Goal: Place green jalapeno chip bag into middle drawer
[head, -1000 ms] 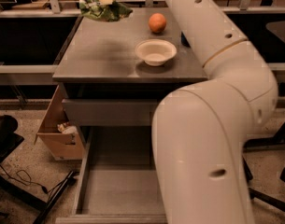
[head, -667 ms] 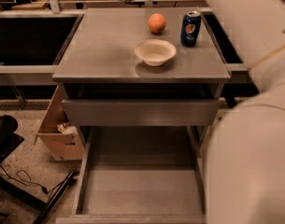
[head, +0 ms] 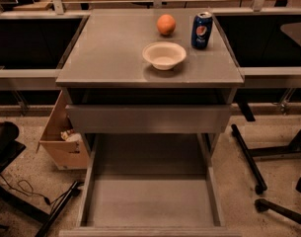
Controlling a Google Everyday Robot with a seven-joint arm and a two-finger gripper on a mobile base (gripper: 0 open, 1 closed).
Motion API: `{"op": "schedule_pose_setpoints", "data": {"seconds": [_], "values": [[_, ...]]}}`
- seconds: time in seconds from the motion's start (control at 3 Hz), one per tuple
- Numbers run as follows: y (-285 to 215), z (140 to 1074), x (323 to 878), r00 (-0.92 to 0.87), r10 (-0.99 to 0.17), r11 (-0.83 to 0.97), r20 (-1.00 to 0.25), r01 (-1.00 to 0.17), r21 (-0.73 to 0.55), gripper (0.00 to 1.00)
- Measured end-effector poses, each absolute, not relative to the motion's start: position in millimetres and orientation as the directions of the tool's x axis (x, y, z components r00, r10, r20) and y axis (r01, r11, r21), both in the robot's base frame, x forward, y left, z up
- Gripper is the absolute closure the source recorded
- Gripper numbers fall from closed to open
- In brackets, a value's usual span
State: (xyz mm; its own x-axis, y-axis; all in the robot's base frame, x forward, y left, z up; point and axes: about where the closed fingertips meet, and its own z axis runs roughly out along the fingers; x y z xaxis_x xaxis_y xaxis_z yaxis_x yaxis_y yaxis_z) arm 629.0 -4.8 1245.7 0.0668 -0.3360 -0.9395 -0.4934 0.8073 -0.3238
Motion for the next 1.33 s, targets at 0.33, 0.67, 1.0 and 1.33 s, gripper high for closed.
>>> {"op": "schedule_pose_setpoints", "data": {"seconds": [0.33,0.67,1.0,1.33], "values": [[-2.3,1249.5,541.4,-0.004,-0.273,0.837,-0.962,-0.494,-0.236,1.0],[-7.1,1244.1,531.6,-0.02,-0.281,0.842,-0.959,-0.485,-0.237,1.0],[-21.9,1175.1,526.6,-0.178,-0.315,0.844,-0.932,-0.501,-0.19,1.0],[-16.2,1130.6,508.7,-0.265,-0.357,0.835,-0.896,-0.521,-0.179,1.0]]}}
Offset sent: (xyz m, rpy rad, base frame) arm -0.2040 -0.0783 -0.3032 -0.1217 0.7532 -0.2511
